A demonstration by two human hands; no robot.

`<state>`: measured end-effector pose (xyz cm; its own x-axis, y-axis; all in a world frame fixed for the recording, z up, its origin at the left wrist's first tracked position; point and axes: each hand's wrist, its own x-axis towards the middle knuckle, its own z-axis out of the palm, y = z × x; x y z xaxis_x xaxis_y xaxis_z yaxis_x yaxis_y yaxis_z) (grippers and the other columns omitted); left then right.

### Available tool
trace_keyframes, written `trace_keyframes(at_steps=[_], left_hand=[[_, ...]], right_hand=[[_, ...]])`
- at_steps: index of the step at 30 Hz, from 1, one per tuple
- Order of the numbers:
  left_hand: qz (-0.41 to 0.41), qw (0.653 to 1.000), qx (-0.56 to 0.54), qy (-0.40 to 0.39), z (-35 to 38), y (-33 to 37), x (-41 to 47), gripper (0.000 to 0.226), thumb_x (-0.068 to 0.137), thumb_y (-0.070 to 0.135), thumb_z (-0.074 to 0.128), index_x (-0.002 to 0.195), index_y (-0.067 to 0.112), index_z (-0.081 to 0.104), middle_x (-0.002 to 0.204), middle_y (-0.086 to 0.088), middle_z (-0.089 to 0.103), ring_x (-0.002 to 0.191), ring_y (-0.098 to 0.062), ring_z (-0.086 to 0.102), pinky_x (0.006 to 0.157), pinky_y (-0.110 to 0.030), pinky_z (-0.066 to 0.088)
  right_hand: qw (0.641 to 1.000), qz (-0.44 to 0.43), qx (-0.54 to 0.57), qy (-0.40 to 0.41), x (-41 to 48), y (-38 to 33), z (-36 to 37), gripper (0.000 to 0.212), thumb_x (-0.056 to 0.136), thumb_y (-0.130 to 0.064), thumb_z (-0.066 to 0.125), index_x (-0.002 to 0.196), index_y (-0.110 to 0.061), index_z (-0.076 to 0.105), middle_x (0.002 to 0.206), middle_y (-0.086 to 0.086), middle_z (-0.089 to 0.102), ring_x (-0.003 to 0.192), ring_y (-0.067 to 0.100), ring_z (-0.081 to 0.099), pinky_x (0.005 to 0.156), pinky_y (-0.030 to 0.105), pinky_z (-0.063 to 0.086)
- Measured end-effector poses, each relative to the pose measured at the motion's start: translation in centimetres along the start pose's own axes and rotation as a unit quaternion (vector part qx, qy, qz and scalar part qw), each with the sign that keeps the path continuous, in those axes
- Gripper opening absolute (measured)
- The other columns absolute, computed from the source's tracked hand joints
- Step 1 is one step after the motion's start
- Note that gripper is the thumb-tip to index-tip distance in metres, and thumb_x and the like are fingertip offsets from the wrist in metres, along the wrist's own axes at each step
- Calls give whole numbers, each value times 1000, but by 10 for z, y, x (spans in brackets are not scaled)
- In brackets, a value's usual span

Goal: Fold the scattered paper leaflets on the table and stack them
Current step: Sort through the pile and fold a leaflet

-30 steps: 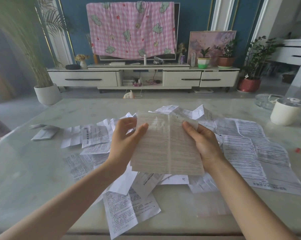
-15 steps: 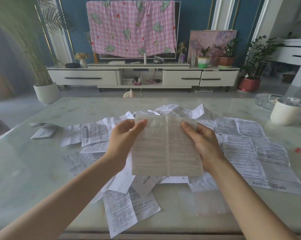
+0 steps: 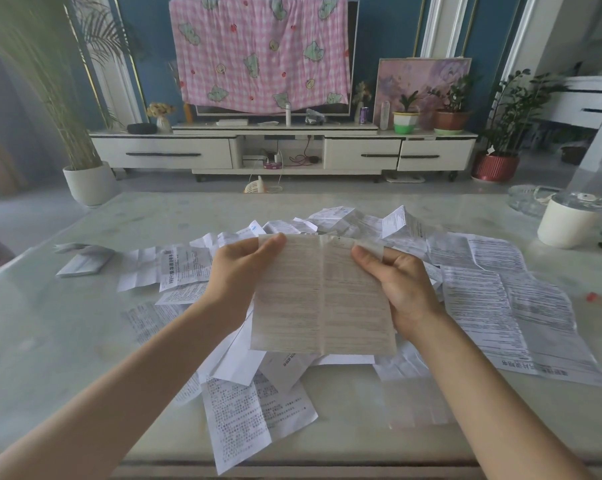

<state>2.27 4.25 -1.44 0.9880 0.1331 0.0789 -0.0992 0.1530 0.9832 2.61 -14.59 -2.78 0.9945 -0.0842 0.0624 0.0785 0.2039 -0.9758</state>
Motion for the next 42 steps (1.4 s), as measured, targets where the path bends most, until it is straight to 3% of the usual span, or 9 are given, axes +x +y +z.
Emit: trace_keyframes(at_steps=[8, 17, 23, 26, 28, 32, 35, 39, 42], left_hand=[[-21, 1000, -14, -16, 2, 2, 3, 18, 87, 20, 63, 71, 13, 68, 62, 2, 68, 56, -10, 63, 57, -23, 54], [2, 999, 48, -10, 3, -1, 0, 12, 85, 19, 66, 74, 17, 71, 67, 1, 69, 61, -15, 64, 69, -35, 54], [55, 991, 115, 29, -9, 6, 5, 16, 82, 22, 70, 66, 20, 70, 66, 2, 66, 61, -15, 59, 68, -33, 50], [57, 985, 158, -33, -12, 12, 2, 22, 72, 32, 72, 68, 11, 68, 72, -7, 60, 65, -19, 53, 66, -35, 46], [51, 973, 210, -84, -5, 11, -4, 25, 78, 27, 73, 74, 4, 67, 68, -4, 59, 60, -14, 52, 61, -29, 44], [63, 960, 241, -130, 14, 11, -13, 24, 84, 21, 68, 59, 21, 65, 52, 12, 57, 46, -2, 50, 48, -18, 42], [62, 957, 244, -145, 14, 10, -13, 19, 82, 22, 69, 64, 18, 69, 61, 5, 63, 54, -7, 55, 56, -25, 46], [48, 961, 236, -136, 14, 11, -16, 16, 75, 27, 76, 71, 13, 69, 66, 3, 63, 56, -6, 55, 55, -21, 45], [22, 971, 228, -69, 10, 9, -7, 43, 55, 31, 88, 81, 20, 56, 78, 8, 60, 68, -8, 57, 62, -22, 43]], right_hand=[[999, -42, -13, 12, 0, 1, 0, 2, 81, -13, 69, 81, -12, 71, 65, -5, 71, 62, 8, 67, 57, 21, 54], [988, -137, -74, 23, -2, 8, -1, 3, 81, -14, 69, 81, -11, 71, 65, -9, 69, 63, 2, 64, 57, 14, 48], [999, -1, 40, -1, 2, -6, -10, 18, 76, 5, 68, 86, -9, 61, 81, 5, 71, 69, 16, 68, 63, 25, 57], [997, -43, 21, 65, 4, -34, -25, 16, 82, 0, 65, 87, -11, 55, 79, 3, 71, 64, 14, 67, 64, 23, 56], [991, -70, -114, -21, -1, -52, -18, 10, 90, -17, 59, 99, -12, 58, 87, 4, 71, 71, 12, 66, 69, 22, 52], [906, -29, -348, -240, -11, -51, 9, 25, 87, -32, 61, 96, -11, 69, 89, 1, 72, 74, 1, 64, 68, 12, 47], [915, -2, -319, -247, -10, -40, 8, 12, 83, -26, 68, 82, -14, 71, 72, -4, 71, 62, 2, 64, 59, 13, 49], [933, 16, -273, -233, -9, -34, 7, 20, 80, -23, 72, 90, -6, 73, 74, 1, 72, 62, 4, 64, 59, 16, 50], [935, 6, -272, -227, -9, -33, 8, 22, 80, -21, 72, 93, -4, 72, 78, 6, 72, 62, 6, 64, 59, 16, 51]])
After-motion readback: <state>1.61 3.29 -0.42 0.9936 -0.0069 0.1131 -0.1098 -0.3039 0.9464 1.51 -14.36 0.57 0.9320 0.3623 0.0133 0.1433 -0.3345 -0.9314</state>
